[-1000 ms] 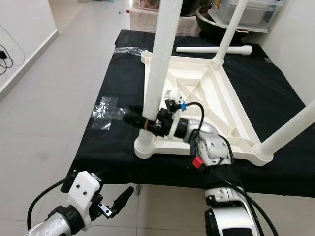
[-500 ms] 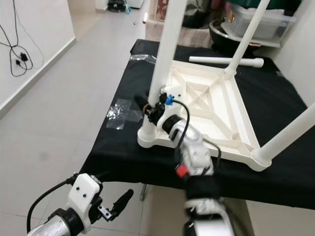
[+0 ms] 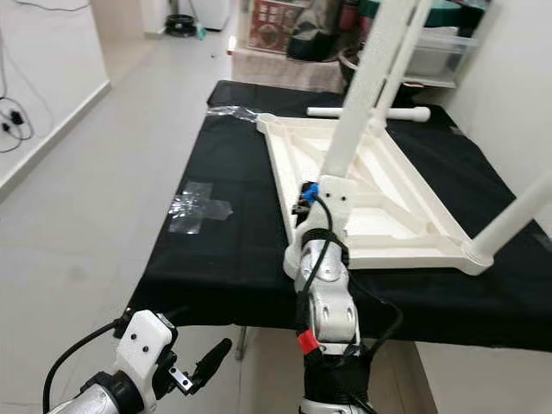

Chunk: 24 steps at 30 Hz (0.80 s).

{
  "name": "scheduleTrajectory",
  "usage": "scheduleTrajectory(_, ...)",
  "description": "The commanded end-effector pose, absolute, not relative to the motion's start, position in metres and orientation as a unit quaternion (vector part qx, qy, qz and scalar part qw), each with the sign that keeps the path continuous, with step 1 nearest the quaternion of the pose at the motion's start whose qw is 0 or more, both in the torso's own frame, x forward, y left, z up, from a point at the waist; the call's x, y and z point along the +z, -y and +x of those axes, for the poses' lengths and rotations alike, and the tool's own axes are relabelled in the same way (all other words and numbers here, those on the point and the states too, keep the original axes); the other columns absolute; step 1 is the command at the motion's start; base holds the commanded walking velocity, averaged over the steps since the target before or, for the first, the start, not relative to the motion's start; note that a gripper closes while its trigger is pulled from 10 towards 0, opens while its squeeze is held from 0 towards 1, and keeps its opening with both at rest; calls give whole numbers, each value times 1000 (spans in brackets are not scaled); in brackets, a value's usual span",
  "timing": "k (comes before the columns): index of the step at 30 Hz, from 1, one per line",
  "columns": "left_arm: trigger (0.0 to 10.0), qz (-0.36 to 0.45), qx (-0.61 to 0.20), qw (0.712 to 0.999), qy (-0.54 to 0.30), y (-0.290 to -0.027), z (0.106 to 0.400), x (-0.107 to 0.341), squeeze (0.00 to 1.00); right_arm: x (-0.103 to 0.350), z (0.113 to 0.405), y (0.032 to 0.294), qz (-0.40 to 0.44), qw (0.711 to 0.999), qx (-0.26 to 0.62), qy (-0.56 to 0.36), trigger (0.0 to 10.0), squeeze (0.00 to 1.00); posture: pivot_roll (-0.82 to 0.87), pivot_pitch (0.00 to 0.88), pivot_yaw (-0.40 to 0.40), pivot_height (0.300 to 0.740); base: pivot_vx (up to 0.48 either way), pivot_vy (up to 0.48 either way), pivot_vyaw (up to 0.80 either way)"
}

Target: Building children table

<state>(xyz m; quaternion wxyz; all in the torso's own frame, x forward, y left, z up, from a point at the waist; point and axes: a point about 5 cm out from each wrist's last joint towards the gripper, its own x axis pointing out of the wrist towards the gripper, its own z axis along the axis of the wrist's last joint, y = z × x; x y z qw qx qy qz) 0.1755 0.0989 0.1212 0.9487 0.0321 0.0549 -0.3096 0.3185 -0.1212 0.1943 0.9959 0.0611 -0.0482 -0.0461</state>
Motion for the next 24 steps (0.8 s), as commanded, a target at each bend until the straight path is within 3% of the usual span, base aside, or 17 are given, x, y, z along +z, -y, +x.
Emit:
scheduleTrajectory(1,10000,25,-312,948,-57,-98,175,120,0,192,315,102,115,992,-31,40,10000,1000,127,71,-114,740,0,0,0)
scheduleTrajectory(2,10000,25,-312,948,-57,-98,175,120,0,192,315,102,115,992,-31,40,10000,1000,127,71,-114,740,0,0,0)
scheduleTrajectory(3,10000,25,-312,948,-56,-98,175,120,0,194,319,107,114,992,-19,56,10000,0,126,72,-114,740,0,0,0)
scheduleTrajectory(6,10000,25,-311,948,-56,-98,176,120,0,206,324,115,100,987,47,113,10000,0,123,75,-114,740,0,0,0)
scheduleTrajectory(7,10000,24,-311,948,-56,-98,176,120,0,208,330,119,106,975,155,116,10000,0,121,78,-113,740,0,0,0)
scheduleTrajectory(10,10000,24,-311,948,-55,-98,176,120,0,206,332,121,107,968,200,105,10000,0,120,76,-112,740,0,0,0)
scheduleTrajectory(11,10000,22,-311,948,-54,-97,176,120,0,201,332,126,118,941,310,66,10000,0,120,80,-113,740,0,0,0)
scheduleTrajectory(15,10000,21,-311,948,-54,-96,177,121,0,198,328,132,124,909,397,31,10000,0,126,81,-116,740,0,0,0)
scheduleTrajectory(17,10000,21,-312,949,-53,-96,177,121,0,199,317,135,106,851,514,-4,10000,0,126,83,-116,740,0,0,0)
scheduleTrajectory(18,10000,21,-312,949,-53,-96,177,121,0,199,317,135,106,851,514,-4,10000,0,126,83,-116,740,0,0,0)
scheduleTrajectory(20,10000,20,-311,949,-52,-96,176,122,0,199,311,134,74,803,591,-24,10000,0,127,84,-118,740,0,0,0)
scheduleTrajectory(24,10000,20,-310,949,-52,-96,176,122,0,203,319,126,45,778,626,-14,10000,0,133,86,-120,740,0,0,0)
